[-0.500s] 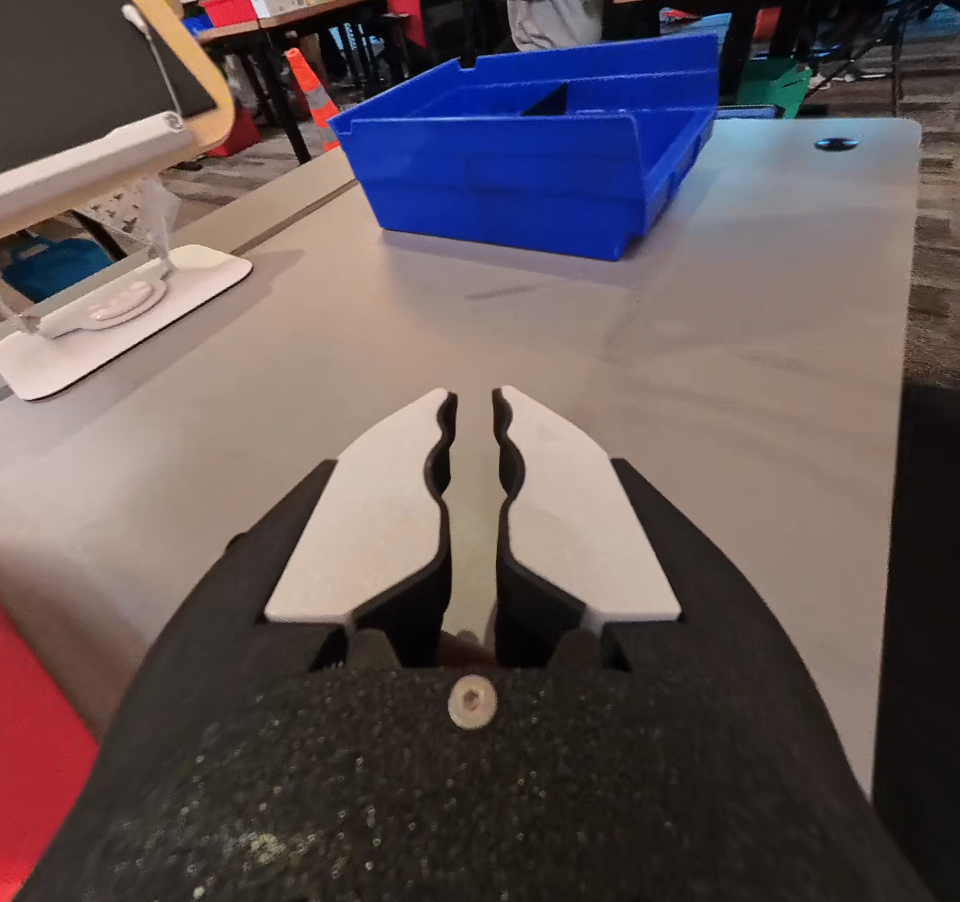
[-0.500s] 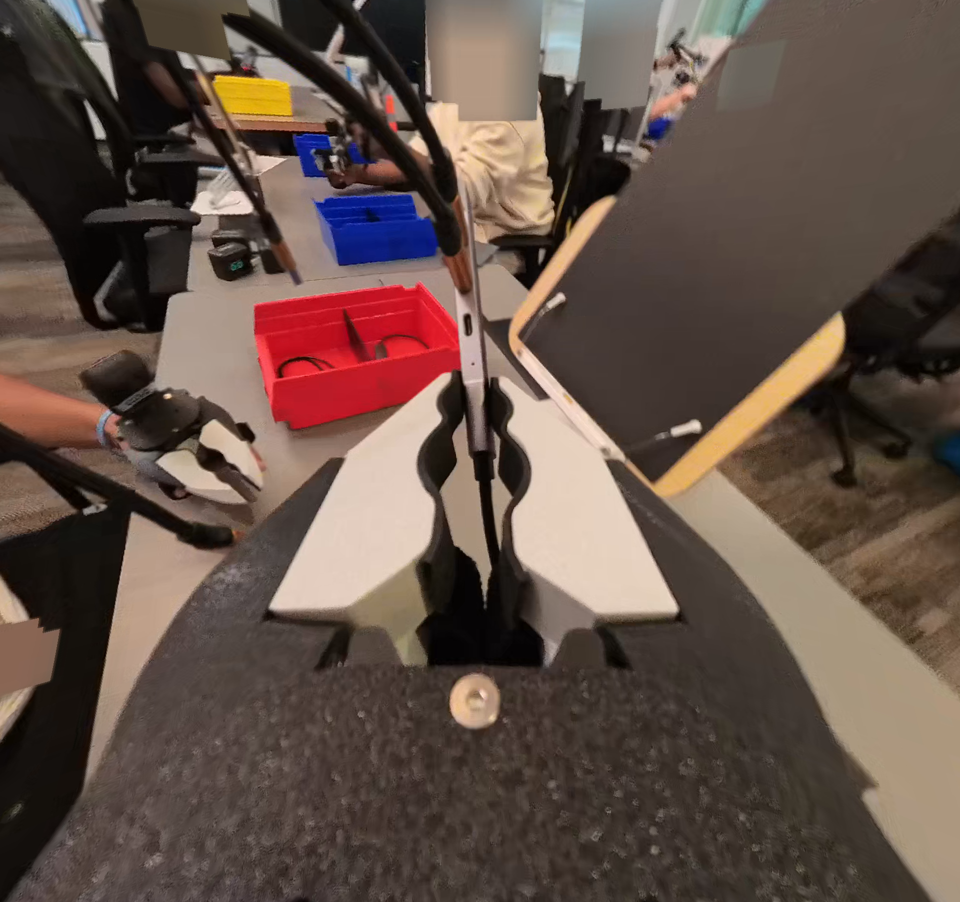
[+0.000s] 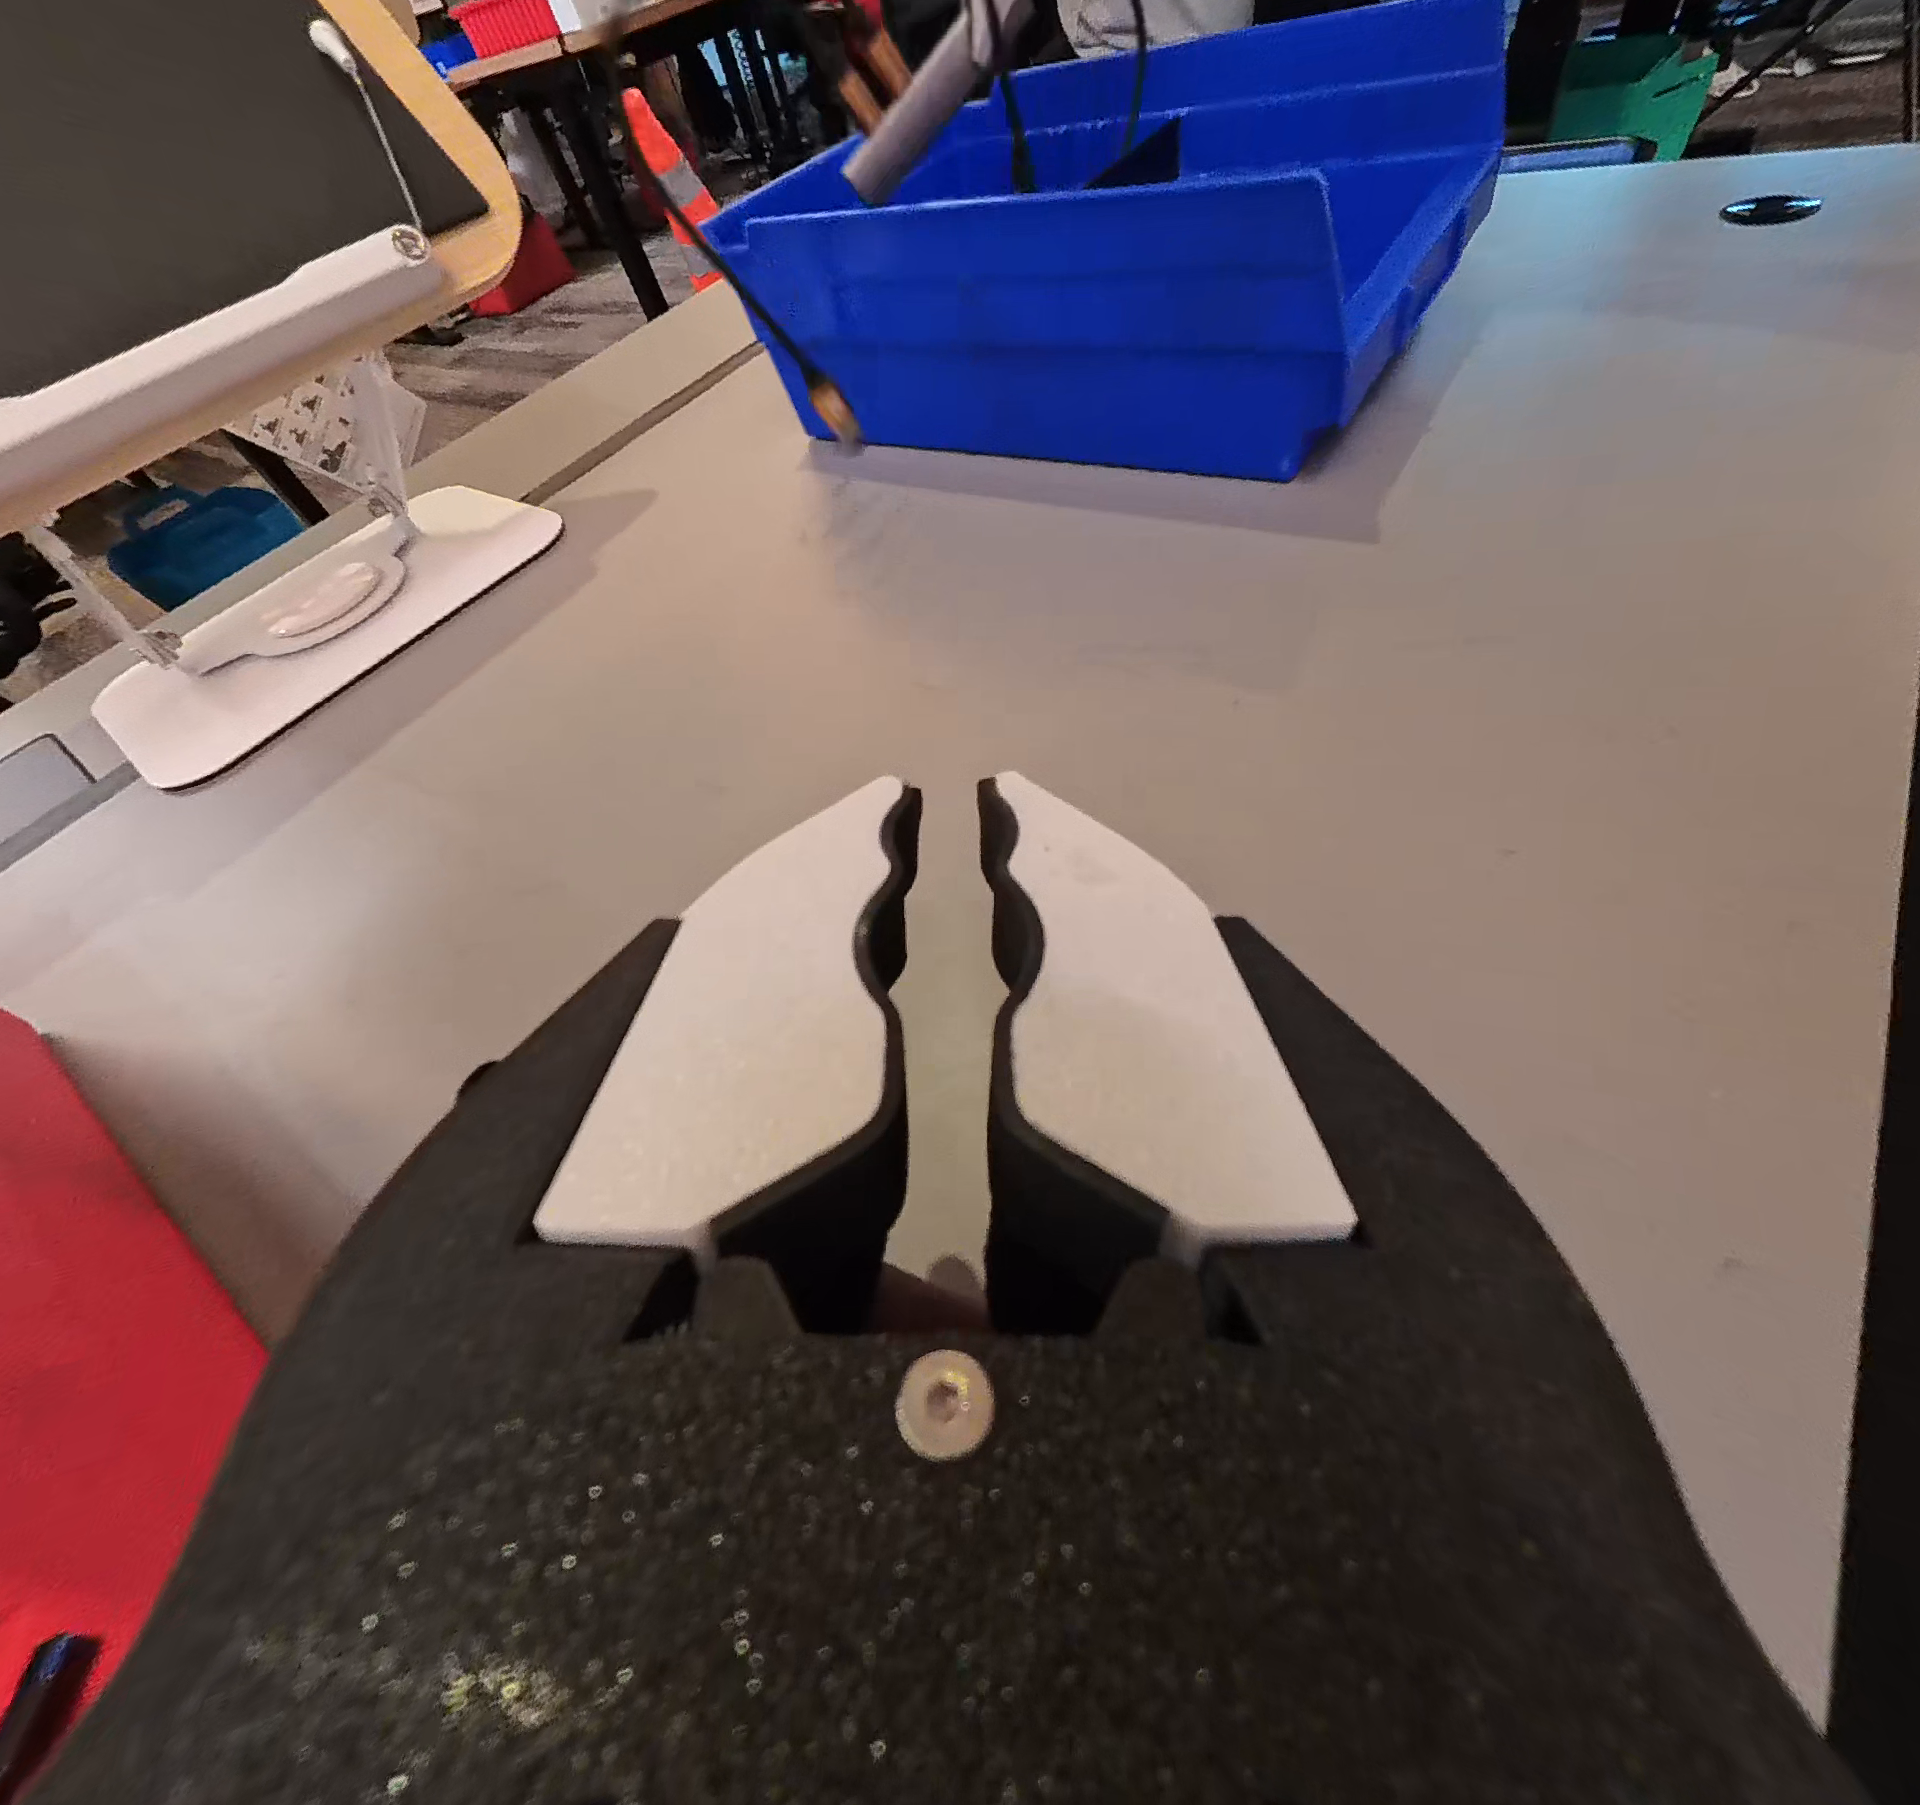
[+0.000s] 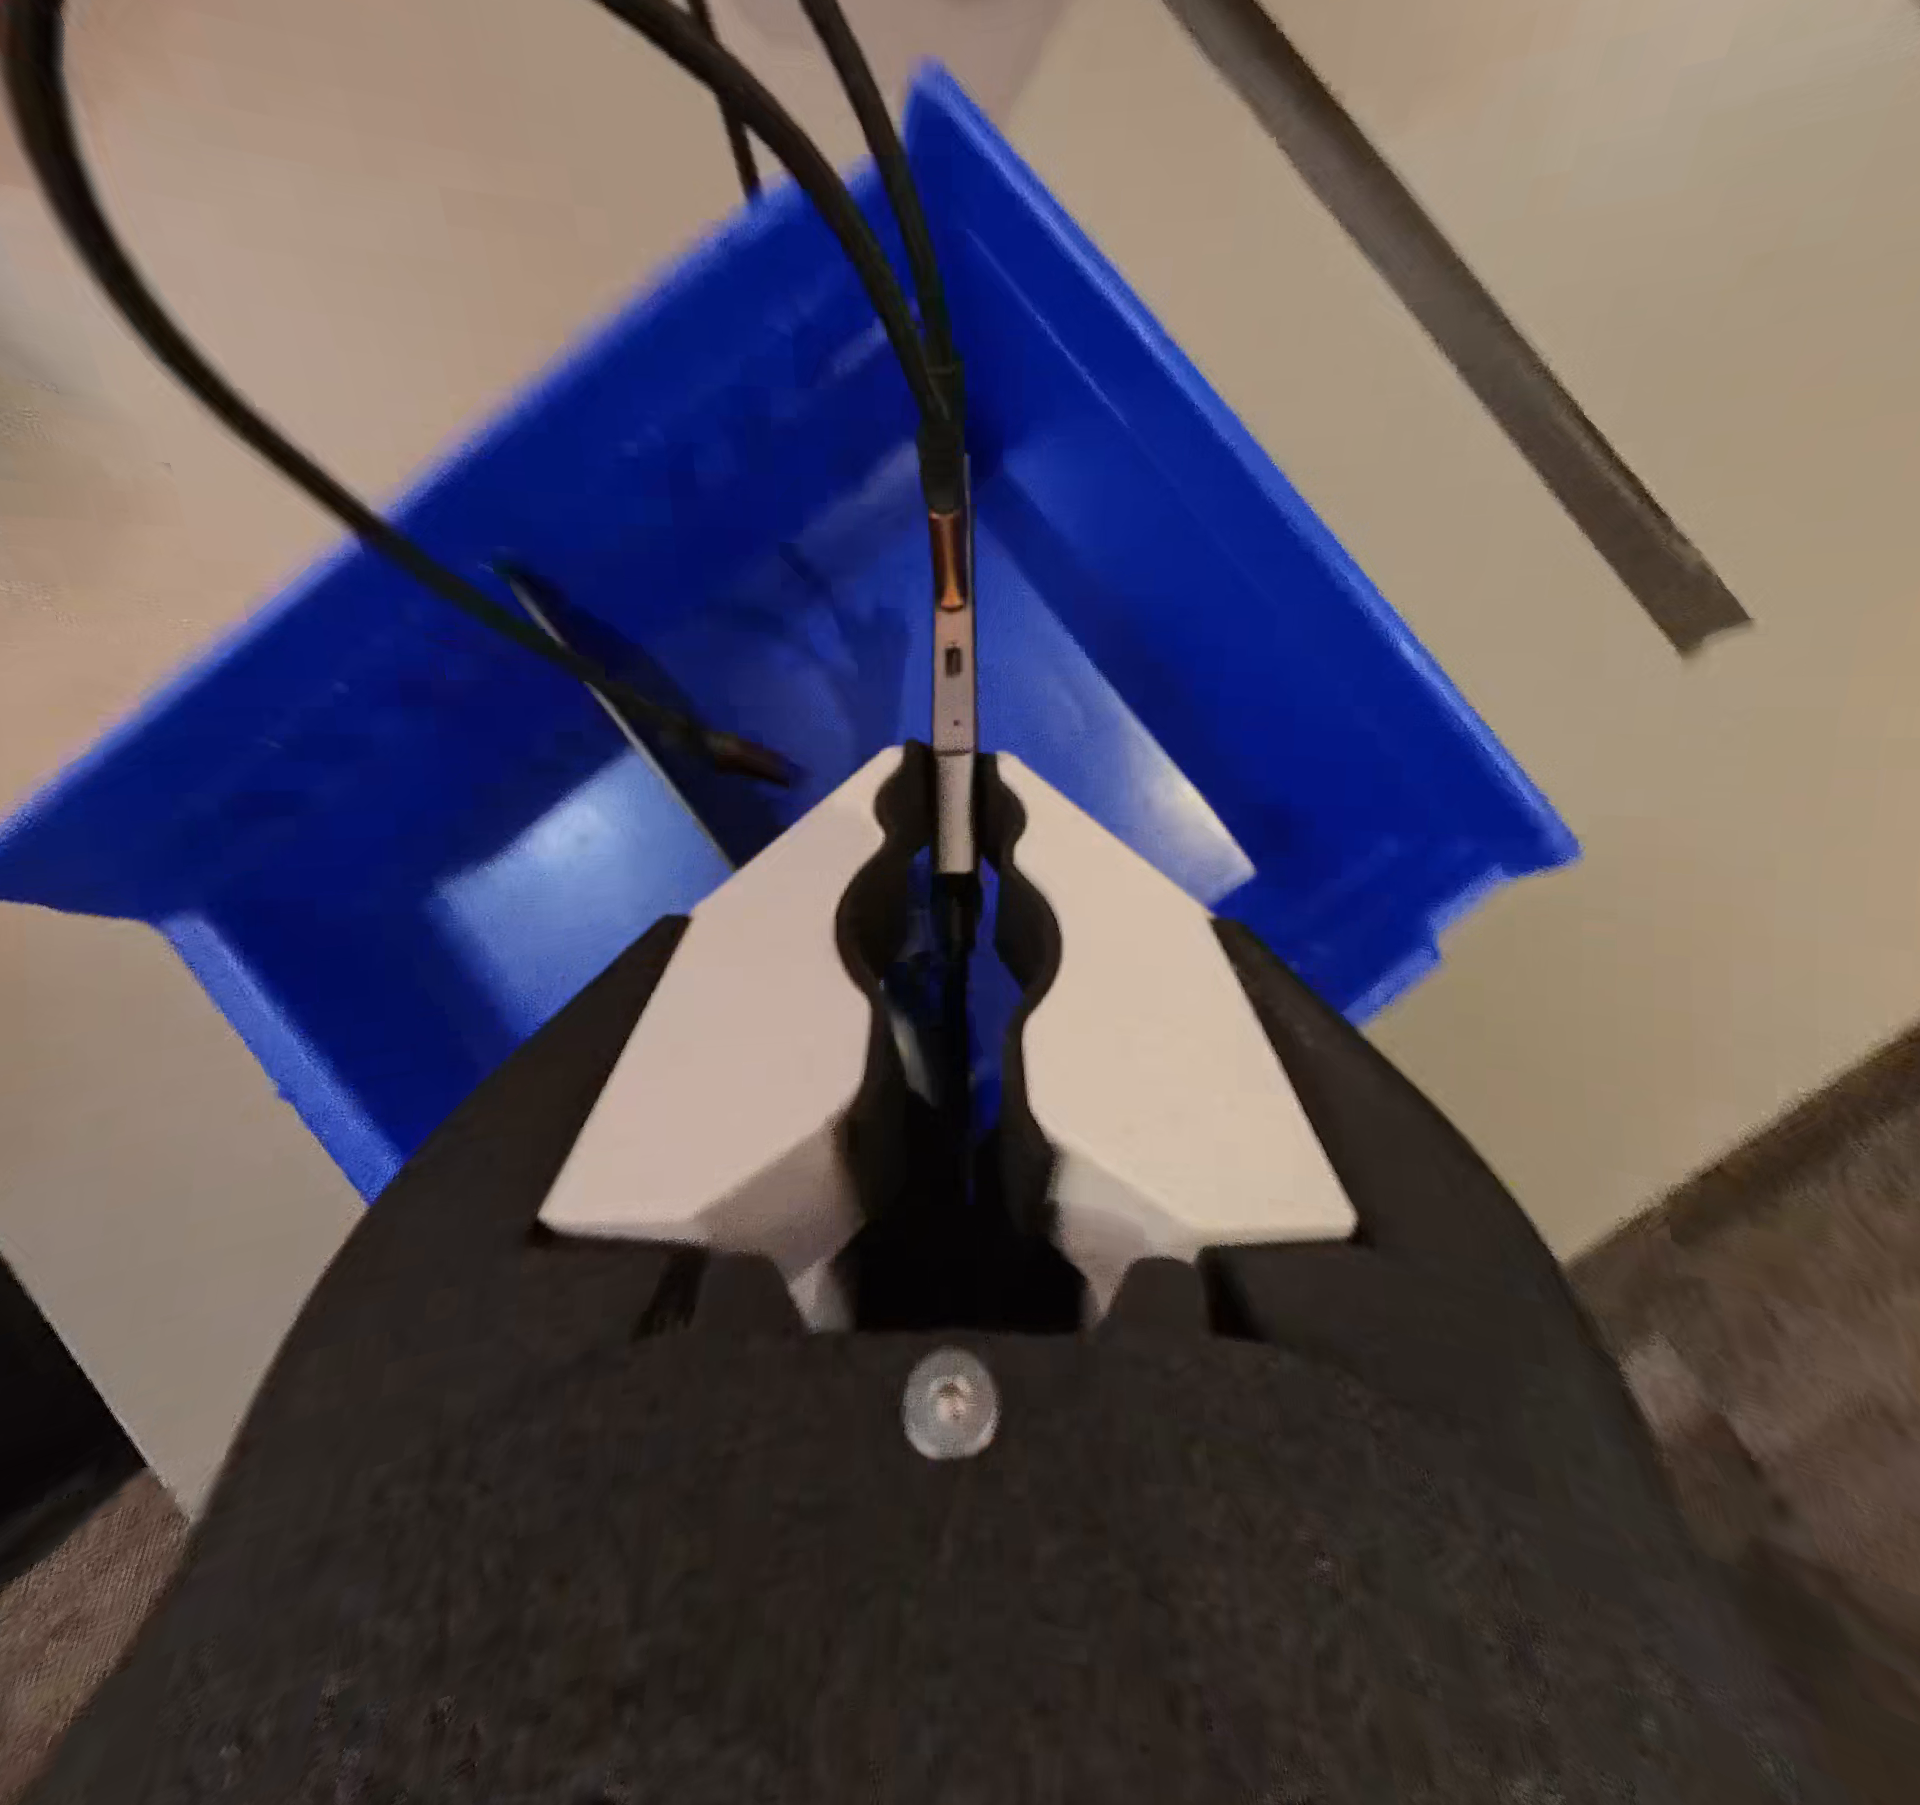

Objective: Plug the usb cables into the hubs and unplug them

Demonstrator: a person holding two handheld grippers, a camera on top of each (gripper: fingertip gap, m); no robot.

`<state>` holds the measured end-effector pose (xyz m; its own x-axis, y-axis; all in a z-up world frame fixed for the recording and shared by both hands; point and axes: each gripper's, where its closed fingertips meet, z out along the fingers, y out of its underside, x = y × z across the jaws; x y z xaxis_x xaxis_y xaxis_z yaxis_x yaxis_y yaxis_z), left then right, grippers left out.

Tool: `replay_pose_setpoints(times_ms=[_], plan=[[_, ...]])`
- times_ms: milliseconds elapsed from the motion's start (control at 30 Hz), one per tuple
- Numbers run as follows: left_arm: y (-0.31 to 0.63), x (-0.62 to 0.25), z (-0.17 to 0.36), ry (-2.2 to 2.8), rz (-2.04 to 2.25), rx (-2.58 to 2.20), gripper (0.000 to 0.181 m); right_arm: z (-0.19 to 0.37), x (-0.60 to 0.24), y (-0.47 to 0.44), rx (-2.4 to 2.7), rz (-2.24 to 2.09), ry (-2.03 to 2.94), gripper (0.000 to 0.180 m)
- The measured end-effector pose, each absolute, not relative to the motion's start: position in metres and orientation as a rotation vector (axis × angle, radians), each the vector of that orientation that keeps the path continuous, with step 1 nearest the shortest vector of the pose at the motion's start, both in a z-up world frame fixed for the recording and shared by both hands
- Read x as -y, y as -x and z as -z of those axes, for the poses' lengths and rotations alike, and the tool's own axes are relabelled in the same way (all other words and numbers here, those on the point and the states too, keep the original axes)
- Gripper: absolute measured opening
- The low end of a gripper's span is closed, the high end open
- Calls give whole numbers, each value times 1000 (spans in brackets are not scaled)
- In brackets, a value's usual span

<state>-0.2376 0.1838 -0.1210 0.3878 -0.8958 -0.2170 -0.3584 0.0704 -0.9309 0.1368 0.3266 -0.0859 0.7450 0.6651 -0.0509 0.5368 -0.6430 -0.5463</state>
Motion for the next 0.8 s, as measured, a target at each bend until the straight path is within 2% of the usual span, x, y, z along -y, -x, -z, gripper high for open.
replay_pose_setpoints(times_ms=[233, 367, 400, 467, 533, 633, 800], plan=[[235, -182, 131, 1514, 553, -1224, 10, 143, -328, -172, 1086, -9, 2682, 8], [233, -178, 133, 1509, 545, -1244, 10, 143, -347, -160, 1081, 14, 2612, 10], [233, -178, 133, 1510, 548, -1247, 11, 143, -349, -161, 1071, 38, 2613, 12], [232, -177, 134, 1511, 553, -1246, 11, 138, -355, -155, 1033, 17, 2611, 35], [232, -176, 134, 1513, 560, -1251, 11, 120, -364, -136, 1013, -46, 2539, 44], [231, -176, 135, 1511, 562, -1259, 11, 90, -379, -96, 1072, -95, 2342, 44], [230, -175, 137, 1513, 561, -1276, 11, 84, -409, -66, 1375, 371, 2067, 53]])
